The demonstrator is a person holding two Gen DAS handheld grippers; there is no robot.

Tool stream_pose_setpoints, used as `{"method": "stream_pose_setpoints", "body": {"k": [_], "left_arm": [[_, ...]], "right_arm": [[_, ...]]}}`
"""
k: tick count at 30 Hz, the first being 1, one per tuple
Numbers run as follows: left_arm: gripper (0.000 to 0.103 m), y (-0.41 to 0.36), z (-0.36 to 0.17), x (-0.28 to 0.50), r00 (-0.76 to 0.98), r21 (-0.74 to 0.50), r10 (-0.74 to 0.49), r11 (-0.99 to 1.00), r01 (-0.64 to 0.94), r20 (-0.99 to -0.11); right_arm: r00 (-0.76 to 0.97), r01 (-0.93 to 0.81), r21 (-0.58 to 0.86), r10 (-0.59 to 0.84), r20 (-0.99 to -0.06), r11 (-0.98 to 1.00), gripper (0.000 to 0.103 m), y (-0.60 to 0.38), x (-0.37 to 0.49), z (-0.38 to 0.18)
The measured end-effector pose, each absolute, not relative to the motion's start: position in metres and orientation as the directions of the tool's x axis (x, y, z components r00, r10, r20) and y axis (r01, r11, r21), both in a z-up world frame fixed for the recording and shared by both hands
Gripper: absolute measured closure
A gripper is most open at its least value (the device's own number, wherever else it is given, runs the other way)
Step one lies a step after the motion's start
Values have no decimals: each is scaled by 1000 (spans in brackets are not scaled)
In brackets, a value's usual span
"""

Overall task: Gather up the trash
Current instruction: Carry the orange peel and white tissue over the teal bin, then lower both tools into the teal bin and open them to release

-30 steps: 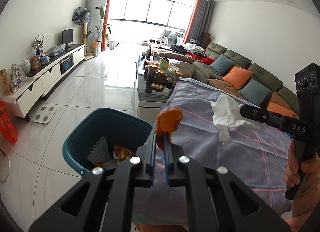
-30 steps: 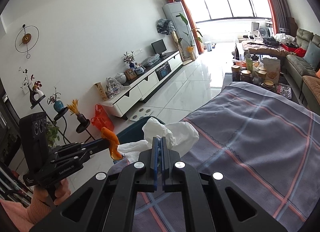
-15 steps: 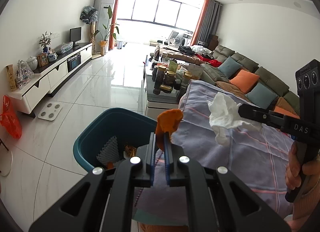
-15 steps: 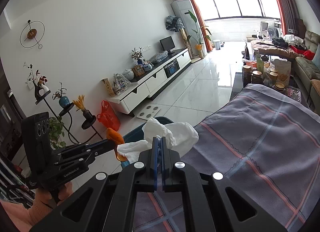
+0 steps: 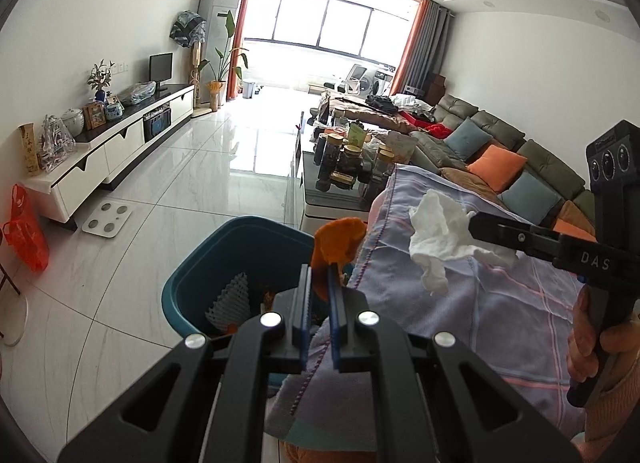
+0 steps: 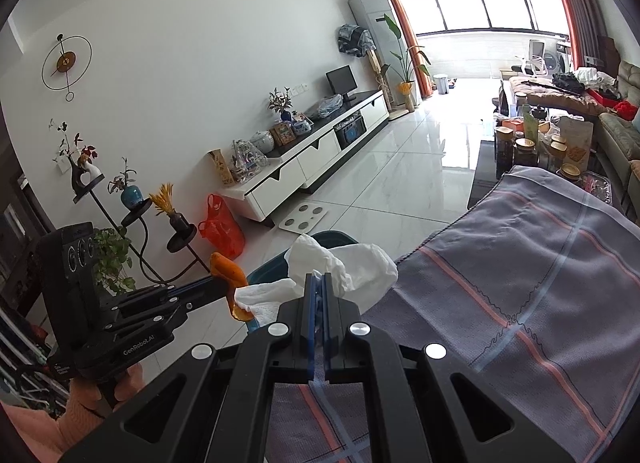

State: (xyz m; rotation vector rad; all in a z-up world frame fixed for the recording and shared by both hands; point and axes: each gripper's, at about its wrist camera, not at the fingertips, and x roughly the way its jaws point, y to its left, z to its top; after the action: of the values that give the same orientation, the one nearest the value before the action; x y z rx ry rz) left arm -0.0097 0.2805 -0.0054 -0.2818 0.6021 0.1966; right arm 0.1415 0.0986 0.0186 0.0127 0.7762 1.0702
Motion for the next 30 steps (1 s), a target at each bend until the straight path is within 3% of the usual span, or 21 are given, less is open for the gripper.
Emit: {"method": "stream_pose_setpoints", "body": {"k": [30], "left_arm": [[94,289,-8,-10,801,-207,120,934,-292,-587]], "right_arm": [[198,-787,389,793,-576,479,100,127,149,14]]}}
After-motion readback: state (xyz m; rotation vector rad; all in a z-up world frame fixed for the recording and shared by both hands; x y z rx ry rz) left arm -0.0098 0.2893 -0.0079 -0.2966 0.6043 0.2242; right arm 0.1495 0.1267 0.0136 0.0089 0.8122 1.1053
